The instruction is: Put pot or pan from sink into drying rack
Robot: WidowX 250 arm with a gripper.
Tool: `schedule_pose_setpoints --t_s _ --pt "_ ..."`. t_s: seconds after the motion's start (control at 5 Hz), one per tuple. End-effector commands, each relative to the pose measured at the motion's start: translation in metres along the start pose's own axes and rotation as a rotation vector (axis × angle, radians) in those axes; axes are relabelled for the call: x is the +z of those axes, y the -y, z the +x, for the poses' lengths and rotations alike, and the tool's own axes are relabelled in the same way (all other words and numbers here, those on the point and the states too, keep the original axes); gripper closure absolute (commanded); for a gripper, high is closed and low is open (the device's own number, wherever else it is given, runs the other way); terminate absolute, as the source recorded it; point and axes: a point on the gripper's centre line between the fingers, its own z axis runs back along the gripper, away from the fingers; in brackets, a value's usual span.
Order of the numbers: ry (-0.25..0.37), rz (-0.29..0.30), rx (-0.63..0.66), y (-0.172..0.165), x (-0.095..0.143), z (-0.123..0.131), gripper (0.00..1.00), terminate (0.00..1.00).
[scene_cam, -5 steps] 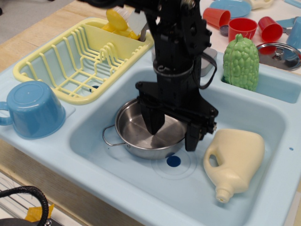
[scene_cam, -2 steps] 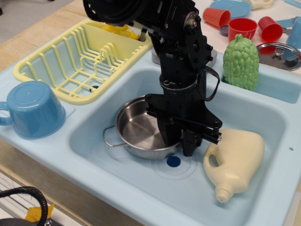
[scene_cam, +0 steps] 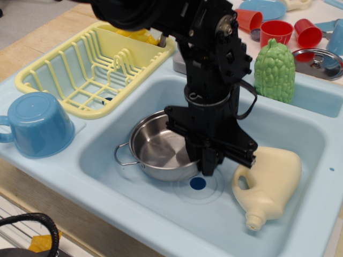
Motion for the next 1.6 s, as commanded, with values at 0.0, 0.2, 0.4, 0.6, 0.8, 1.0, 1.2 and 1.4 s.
schedule_pose_setpoints --t_s 0.0,0.2,0.4,0.6,0.8,1.0,1.2,1.4 --pt "0.129 0.102 -0.026 0.015 0.038 0.004 1.00 0.00" --pt "0.183 0.164 -0.009 0.022 0.053 -0.004 1.00 0.00" --pt "0.177 0.205 0.011 0.020 0.069 -0.006 1.00 0.00" --pt "0.128 0.239 0.029 0.000 0.092 -0.003 1.00 0.00" --pt "0.125 0.270 0.044 -0.023 0.112 0.004 1.00 0.00" --pt "0.080 0.241 0.064 -0.045 0.111 0.011 1.00 0.00" --pt "0.033 0.215 0.077 -0.059 0.105 0.015 1.00 0.00" --pt "0.041 0.186 0.098 -0.083 0.093 0.010 1.00 0.00"
